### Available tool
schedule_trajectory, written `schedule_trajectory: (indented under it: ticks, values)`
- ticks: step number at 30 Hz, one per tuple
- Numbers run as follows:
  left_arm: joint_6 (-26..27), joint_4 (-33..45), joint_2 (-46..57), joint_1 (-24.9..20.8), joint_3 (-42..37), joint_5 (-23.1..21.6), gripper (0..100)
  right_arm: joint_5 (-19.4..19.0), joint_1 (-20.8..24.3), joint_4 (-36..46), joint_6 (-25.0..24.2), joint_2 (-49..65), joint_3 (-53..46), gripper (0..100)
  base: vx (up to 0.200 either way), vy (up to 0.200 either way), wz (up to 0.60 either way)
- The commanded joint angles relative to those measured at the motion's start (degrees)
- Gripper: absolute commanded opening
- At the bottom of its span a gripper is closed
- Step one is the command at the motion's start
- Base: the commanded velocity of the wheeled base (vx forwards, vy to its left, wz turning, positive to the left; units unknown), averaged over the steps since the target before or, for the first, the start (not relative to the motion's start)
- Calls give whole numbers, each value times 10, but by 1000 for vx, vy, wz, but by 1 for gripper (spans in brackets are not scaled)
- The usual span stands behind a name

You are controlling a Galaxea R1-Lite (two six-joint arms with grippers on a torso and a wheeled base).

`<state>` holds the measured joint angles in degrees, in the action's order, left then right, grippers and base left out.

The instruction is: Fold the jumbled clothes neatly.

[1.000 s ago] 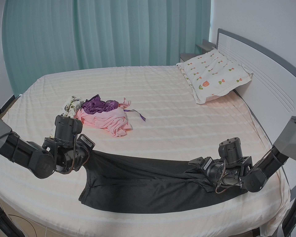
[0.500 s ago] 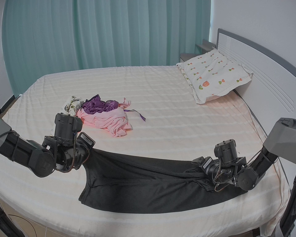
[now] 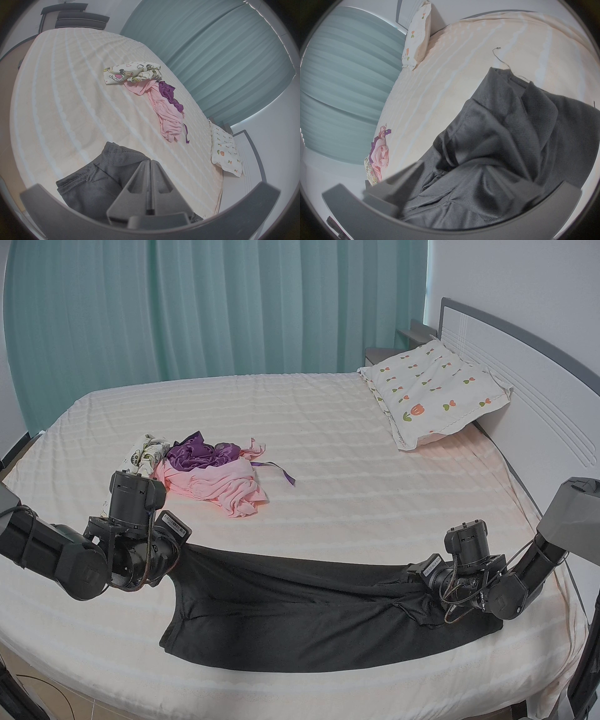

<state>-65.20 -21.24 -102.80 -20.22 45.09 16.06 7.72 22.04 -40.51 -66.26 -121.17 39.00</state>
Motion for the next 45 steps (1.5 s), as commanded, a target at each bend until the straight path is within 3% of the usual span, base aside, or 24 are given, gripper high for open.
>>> schedule_trajectory:
  ticks: [1, 21, 32, 36, 45]
  values:
    - [0, 1, 4, 0, -1, 0, 0, 3, 3, 0, 2, 3, -3, 0, 0, 0, 0]
    - [0, 1, 9, 1, -8, 1, 0, -2, -19, 7, 11, 59, 1, 0, 0, 0, 0]
    - [1, -6, 3, 8, 2, 0, 0, -26, -50, -1, 60, 47, 61, 0, 0, 0, 0]
    - [2, -16, -7, 18, 22, 0, 0, -35, -63, -39, 63, 24, 105, 0, 0, 0, 0]
    - [5, -41, -32, 25, 0, -1, 0, -40, -88, -122, 92, -1, 48, 0, 0, 0, 0]
